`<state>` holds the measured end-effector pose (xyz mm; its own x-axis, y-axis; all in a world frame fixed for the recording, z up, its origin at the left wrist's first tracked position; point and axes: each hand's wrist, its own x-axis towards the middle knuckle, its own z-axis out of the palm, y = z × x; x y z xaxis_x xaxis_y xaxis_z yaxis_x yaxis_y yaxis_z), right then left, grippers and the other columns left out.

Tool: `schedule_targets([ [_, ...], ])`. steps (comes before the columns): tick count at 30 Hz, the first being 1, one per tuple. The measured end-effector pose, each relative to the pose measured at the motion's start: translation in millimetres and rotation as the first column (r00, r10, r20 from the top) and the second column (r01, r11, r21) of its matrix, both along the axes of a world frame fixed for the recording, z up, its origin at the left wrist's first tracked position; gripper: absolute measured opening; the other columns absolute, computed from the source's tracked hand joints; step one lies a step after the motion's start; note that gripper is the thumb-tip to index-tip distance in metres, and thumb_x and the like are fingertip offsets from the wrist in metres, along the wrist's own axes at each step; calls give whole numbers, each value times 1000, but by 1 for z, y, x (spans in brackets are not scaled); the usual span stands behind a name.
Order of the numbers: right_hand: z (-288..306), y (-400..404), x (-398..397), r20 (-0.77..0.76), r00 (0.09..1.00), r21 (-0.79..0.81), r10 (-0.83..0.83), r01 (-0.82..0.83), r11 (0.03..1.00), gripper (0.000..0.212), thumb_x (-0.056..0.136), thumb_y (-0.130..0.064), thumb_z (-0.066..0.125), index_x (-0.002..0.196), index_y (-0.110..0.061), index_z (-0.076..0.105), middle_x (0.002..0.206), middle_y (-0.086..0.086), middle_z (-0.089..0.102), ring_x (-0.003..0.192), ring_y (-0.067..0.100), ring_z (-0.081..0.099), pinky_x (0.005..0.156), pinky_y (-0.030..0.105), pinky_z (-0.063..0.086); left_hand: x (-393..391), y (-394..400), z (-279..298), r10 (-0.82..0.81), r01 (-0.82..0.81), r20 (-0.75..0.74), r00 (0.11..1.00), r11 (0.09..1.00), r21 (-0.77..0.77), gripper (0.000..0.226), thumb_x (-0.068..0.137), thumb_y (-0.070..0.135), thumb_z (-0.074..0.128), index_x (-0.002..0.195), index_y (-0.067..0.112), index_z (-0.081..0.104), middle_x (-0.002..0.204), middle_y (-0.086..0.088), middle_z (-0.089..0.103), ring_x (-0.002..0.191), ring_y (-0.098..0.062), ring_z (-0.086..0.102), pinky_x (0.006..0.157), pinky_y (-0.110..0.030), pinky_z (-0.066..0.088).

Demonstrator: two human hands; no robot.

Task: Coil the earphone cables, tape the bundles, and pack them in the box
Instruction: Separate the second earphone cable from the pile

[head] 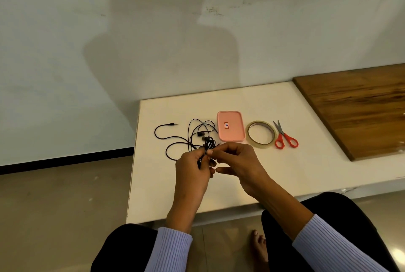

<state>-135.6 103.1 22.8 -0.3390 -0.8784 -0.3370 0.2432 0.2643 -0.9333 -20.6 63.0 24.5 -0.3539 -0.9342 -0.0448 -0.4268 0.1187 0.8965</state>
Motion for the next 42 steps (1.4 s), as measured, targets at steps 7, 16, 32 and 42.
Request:
schedule_targets([
  [7, 3, 2, -1, 60, 998, 30, -2, 1, 1000, 16, 80, -13, 72, 85, 2, 70, 71, 7, 68, 64, 10, 65, 56, 20, 52, 1, -1, -2, -104, 105, -10, 994, 994, 38, 24, 96, 3, 46, 108, 9, 66, 87, -2, 66, 70, -9, 63, 57, -8, 48],
  [16, 3, 2, -5, -17, 1000, 77, -18, 19, 997, 8, 81, -11, 70, 84, -3, 71, 71, 5, 69, 66, 11, 67, 58, 19, 53, 1, 1, -2, -61, 117, -215, 975, 958, 261, 27, 99, 26, 42, 102, 17, 67, 82, -5, 68, 74, -10, 63, 63, -16, 53],
  [32, 14, 6, -16, 39, 998, 11, 50, -51, 999, 10, 80, -9, 70, 89, -6, 74, 83, 7, 73, 75, 11, 69, 63, 21, 54, -2, -4, -2, 101, 3, -332, 938, 954, 299, 26, 97, 18, 49, 95, 4, 71, 62, 3, 63, 54, -4, 54, 57, -20, 49],
  [42, 10, 7, -12, 105, 989, 99, -100, 89, 991, 18, 74, -7, 75, 90, 2, 71, 77, 14, 72, 67, 17, 70, 60, 18, 54, -4, -8, -3, 31, 9, -208, 978, 982, 188, 27, 98, 18, 47, 88, 9, 71, 66, -4, 63, 54, -1, 51, 49, -18, 43],
])
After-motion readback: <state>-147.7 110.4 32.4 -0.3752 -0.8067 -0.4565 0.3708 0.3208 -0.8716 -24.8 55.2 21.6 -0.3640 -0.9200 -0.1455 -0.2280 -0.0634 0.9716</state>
